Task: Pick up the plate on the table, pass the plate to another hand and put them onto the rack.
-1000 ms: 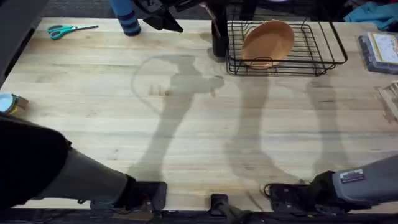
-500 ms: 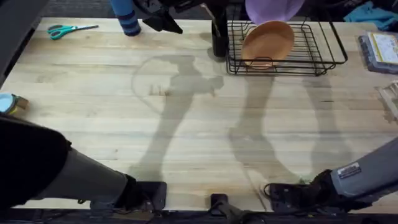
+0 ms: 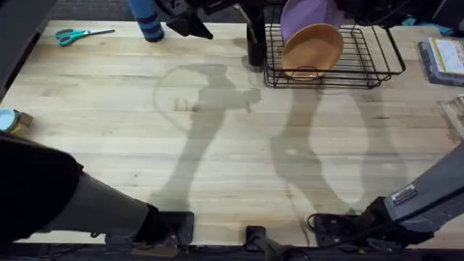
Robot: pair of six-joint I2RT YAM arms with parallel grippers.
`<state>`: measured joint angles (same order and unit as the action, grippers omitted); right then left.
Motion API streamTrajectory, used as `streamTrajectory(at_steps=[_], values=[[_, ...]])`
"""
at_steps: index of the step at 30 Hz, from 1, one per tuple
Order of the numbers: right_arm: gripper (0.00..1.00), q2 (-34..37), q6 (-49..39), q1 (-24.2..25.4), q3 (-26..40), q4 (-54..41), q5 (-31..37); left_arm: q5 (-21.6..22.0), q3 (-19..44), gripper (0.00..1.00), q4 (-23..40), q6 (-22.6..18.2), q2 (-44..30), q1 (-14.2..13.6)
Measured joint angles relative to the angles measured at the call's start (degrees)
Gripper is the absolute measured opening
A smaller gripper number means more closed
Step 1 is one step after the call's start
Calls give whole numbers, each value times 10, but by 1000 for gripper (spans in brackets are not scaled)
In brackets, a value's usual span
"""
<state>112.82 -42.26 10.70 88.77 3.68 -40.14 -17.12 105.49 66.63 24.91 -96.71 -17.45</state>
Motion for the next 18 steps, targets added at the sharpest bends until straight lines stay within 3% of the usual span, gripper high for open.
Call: streamTrajectory(at_steps=[9,18], values=[[30,28,-4,0,4,-16,-2,0,0,994,0,0,0,0],[31,27,-55,4,21,-99,-6,0,0,993,0,0,0,0]])
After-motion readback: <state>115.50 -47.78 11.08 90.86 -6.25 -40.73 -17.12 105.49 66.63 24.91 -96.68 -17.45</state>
